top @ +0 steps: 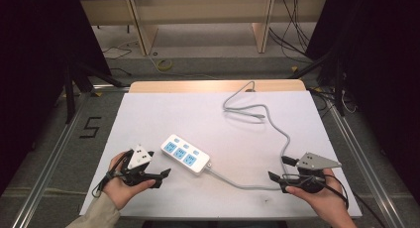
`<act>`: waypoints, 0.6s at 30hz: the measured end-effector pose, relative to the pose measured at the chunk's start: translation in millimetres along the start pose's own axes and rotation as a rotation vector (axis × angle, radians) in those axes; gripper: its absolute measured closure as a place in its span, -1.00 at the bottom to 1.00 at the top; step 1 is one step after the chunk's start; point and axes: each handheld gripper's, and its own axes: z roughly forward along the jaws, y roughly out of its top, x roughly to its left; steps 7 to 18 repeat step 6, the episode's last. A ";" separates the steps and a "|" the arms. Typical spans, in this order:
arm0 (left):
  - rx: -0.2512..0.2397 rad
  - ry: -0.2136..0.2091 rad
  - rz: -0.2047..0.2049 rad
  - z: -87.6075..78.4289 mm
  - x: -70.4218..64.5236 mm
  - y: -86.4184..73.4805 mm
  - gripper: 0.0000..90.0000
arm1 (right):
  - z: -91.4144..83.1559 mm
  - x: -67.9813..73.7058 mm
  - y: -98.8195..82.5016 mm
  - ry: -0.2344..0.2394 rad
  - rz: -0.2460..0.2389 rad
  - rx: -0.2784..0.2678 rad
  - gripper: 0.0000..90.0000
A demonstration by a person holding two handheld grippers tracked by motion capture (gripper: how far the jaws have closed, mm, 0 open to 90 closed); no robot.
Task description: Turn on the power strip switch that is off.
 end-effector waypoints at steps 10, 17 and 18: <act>0.005 -0.009 0.007 2.5 -1.2 -0.5 -0.59 | -0.2 -0.5 -0.2 0.000 -0.003 0.000 -0.40; 0.005 -0.009 0.007 2.5 -1.2 -0.5 -0.59 | -0.2 -0.5 -0.2 0.000 -0.003 0.000 -0.40; 0.005 -0.009 0.007 2.5 -1.2 -0.5 -0.59 | -0.2 -0.5 -0.2 0.000 -0.003 0.000 -0.40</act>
